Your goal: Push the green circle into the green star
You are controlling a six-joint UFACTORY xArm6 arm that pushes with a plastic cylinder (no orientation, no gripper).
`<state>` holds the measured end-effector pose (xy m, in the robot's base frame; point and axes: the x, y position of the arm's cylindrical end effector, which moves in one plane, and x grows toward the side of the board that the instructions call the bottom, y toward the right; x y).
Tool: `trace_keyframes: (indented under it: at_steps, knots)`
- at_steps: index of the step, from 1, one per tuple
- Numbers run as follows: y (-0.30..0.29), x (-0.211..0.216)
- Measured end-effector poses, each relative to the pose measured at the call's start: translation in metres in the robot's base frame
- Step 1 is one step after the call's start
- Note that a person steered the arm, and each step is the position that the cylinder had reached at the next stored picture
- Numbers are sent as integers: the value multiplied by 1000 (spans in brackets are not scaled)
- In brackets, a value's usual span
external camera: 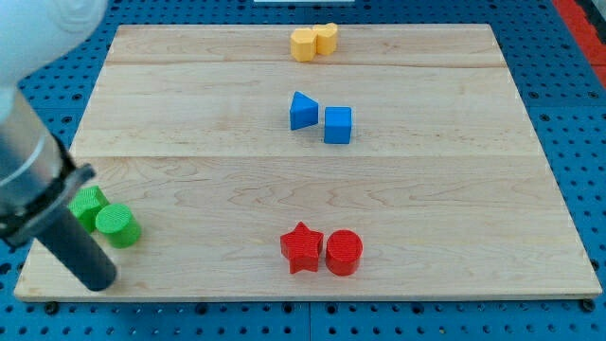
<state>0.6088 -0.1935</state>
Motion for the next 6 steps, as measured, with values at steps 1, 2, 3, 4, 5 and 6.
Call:
trace_keyframes:
  at_steps: [1, 2, 3, 4, 5, 6]
  knots:
    - [15, 1]
    - [20, -1]
    - [19, -7]
    - [15, -21]
    - [11, -25]
    - [5, -29]
